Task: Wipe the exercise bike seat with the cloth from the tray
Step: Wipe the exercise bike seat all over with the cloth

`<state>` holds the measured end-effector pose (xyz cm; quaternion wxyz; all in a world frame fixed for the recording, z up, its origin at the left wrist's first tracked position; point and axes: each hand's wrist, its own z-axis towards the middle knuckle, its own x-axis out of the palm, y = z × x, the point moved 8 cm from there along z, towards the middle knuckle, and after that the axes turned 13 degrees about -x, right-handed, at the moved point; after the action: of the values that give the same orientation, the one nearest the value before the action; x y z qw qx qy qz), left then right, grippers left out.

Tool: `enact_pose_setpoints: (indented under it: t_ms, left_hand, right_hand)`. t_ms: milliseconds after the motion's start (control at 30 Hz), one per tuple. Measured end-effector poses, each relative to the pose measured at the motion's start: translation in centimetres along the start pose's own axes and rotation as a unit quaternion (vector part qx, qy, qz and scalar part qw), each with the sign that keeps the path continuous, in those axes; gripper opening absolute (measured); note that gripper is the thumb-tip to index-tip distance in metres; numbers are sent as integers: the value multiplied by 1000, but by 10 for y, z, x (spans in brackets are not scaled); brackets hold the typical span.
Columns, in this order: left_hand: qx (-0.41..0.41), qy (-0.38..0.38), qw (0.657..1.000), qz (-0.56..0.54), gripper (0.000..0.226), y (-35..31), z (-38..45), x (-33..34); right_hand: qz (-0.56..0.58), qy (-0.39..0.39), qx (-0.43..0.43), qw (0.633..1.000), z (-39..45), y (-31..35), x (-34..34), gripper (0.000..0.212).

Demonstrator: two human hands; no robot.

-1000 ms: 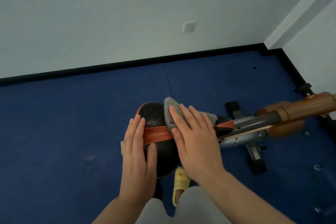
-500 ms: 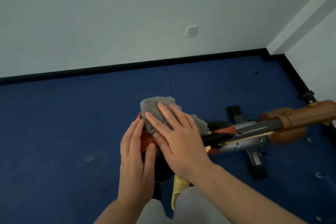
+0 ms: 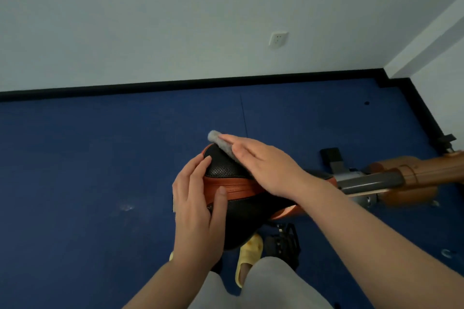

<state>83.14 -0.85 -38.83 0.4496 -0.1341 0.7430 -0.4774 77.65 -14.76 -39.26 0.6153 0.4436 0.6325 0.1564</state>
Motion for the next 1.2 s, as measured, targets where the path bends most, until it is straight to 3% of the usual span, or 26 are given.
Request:
enact_pose_setpoints:
  t_ms: [133, 400, 667, 867, 967, 1100, 1200]
  left_hand:
    - [15, -5, 1000, 0, 48, -1, 0, -1]
    - [1, -19, 1000, -19, 47, -2, 0, -5]
    - [1, -43, 999, -28, 45, -3, -1, -7]
    - [9, -73, 997, -33, 43, -5, -3, -10]
    - [10, -83, 996, -22, 41, -5, -4, -11]
    - [21, -123, 992, -12, 37, -5, -6, -16]
    - [31, -149, 988, -5, 33, -4, -10, -18]
  right_hand:
    - [44, 78, -1, 996, 6, -8, -4, 39]
    - [142, 153, 5, 978, 26, -5, 5, 41]
    - [175, 175, 44, 968, -6, -27, -2, 37]
    - [175, 168, -52, 969, 33, 7, 11, 39]
    - [191, 167, -43, 966, 19, -10, 7, 38]
    - [200, 202, -27, 958, 27, -9, 3, 40]
    - [172, 271, -69, 945, 61, 23, 23, 49]
